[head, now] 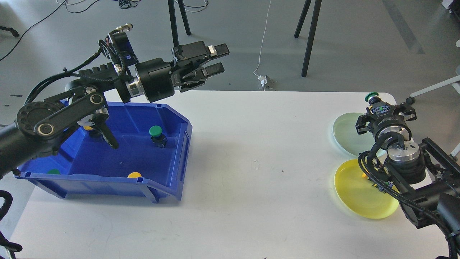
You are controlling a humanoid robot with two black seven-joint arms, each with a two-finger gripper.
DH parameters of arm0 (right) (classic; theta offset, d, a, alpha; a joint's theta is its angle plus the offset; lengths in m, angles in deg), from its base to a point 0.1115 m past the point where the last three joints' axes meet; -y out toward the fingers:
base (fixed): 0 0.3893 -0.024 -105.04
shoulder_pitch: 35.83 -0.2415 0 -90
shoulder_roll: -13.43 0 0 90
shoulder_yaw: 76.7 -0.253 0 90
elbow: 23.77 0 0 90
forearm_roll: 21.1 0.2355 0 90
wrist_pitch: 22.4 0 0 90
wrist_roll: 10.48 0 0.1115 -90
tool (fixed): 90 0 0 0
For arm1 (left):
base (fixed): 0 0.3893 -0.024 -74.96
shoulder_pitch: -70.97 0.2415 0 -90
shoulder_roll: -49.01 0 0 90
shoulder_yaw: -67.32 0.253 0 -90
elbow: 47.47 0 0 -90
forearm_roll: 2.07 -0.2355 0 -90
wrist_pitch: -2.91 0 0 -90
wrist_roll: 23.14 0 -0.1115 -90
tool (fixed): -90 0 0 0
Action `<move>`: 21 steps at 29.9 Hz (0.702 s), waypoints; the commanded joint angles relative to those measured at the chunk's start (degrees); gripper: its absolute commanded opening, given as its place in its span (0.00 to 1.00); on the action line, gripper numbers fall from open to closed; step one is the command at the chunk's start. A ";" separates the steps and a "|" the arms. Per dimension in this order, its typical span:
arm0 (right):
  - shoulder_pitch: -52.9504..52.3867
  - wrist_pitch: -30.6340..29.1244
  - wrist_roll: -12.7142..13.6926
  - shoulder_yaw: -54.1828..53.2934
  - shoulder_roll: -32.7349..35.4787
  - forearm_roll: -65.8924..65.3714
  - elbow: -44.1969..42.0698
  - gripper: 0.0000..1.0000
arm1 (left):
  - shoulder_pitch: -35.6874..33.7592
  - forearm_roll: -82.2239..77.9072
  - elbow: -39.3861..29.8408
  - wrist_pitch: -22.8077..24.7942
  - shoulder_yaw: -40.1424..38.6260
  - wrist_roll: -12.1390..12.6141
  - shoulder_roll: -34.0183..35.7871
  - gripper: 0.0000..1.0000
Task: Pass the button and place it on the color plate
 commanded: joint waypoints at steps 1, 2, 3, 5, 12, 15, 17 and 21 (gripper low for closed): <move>-2.98 2.28 0.33 -1.56 -2.92 0.19 -7.30 0.01 | 0.00 0.00 0.00 0.00 -0.03 0.00 -0.08 0.76; -3.77 2.28 0.51 -1.65 -3.45 0.27 -9.15 0.01 | 0.00 0.00 0.00 0.00 -0.03 0.00 -0.08 0.76; -4.30 2.28 0.60 -1.56 -3.98 0.36 -10.56 0.01 | 0.00 0.00 0.00 0.00 -0.03 0.00 -0.08 0.76; -5.36 2.28 0.95 -1.65 -5.29 0.54 -13.37 0.01 | 0.00 0.00 0.00 0.00 -0.03 0.00 -0.08 0.76; -5.71 2.28 1.92 -1.30 -5.65 0.54 -15.32 0.30 | 0.00 0.00 0.00 0.00 -0.03 0.00 -0.08 0.77; -5.54 2.28 2.01 -1.39 -5.65 0.54 -15.32 0.42 | 0.00 0.00 0.09 0.00 -0.03 0.00 -0.17 0.77; -5.36 2.28 2.01 -1.38 -5.65 0.54 -15.23 0.60 | 0.00 0.00 0.09 0.00 -0.03 0.00 -0.26 0.77; -5.36 2.28 2.01 -1.47 -5.65 0.54 -14.97 0.86 | 0.00 0.44 0.09 0.00 -0.30 0.00 -0.34 0.78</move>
